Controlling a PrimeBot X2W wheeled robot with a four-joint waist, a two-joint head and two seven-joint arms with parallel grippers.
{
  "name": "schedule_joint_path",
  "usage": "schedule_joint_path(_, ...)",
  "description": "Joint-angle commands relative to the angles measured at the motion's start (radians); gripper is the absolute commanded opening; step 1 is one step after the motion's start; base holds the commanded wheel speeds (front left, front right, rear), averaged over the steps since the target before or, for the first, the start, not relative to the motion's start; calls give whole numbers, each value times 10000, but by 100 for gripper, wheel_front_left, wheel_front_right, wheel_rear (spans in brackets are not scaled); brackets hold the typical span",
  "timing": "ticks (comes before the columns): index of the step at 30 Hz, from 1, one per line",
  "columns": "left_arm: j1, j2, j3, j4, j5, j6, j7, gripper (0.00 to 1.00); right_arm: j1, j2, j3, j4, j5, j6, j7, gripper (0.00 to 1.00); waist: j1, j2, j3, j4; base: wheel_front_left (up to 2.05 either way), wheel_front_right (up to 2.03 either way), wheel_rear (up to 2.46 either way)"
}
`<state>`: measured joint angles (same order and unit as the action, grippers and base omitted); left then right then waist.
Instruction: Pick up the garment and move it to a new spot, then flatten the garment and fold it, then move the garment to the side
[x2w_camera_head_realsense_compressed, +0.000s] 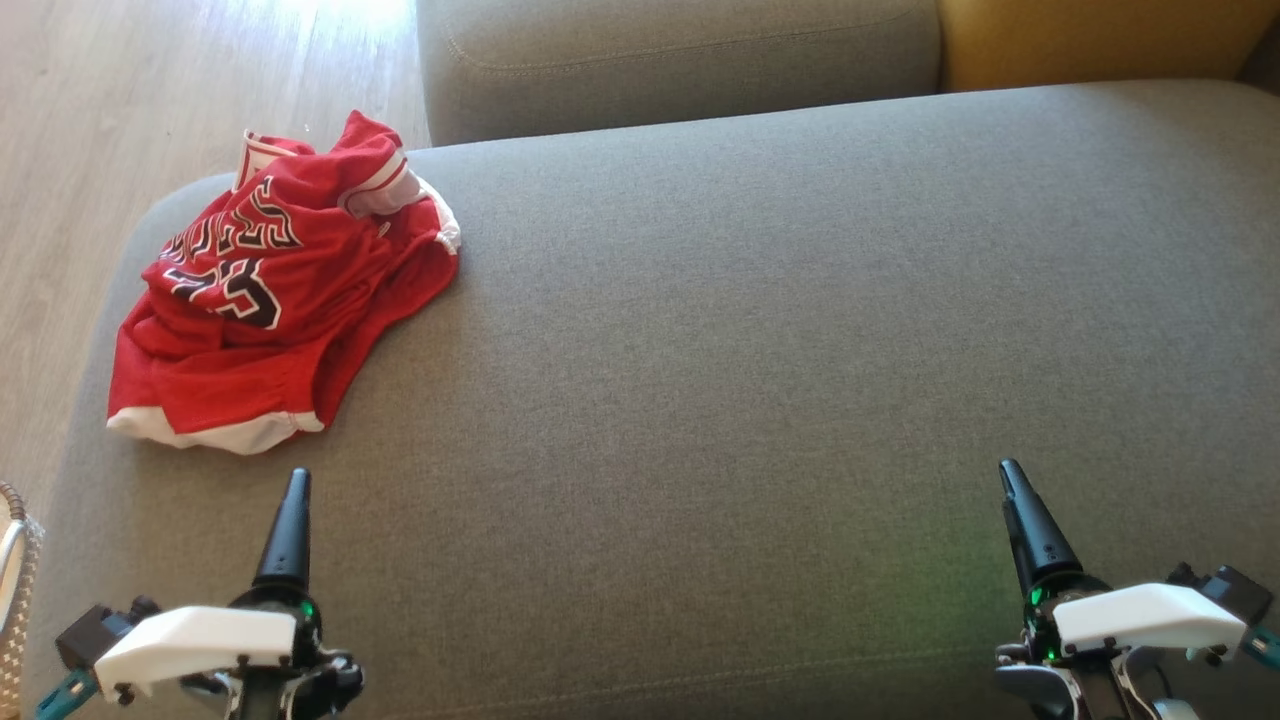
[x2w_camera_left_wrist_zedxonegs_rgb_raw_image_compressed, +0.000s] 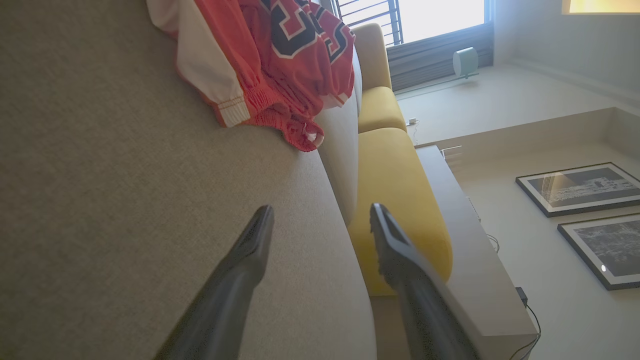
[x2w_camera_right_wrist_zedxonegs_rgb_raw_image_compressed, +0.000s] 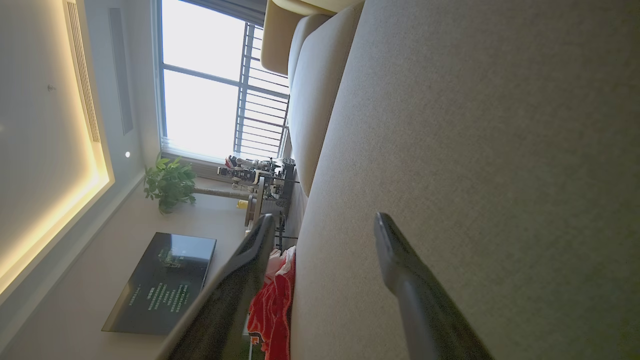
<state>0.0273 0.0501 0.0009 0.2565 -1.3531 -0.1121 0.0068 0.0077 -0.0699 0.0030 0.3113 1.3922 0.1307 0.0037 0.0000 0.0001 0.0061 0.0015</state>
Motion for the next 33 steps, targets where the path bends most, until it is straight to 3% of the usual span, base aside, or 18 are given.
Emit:
schedule_joint_path(1, -403, 69, -19, -462, 387, 64, -77, 100, -478, -54, 86, -430, -212, 2, -130, 100, 0, -1, -4, 2, 0, 0, 0)
schedule_joint_path(33, -268, 438, -1150, -1298, 4684, 1111, -923, 100, -597, 27, 991, -963, -4637, 1, -949, 100, 0, -1, -166, -60, 0, 0, 0)
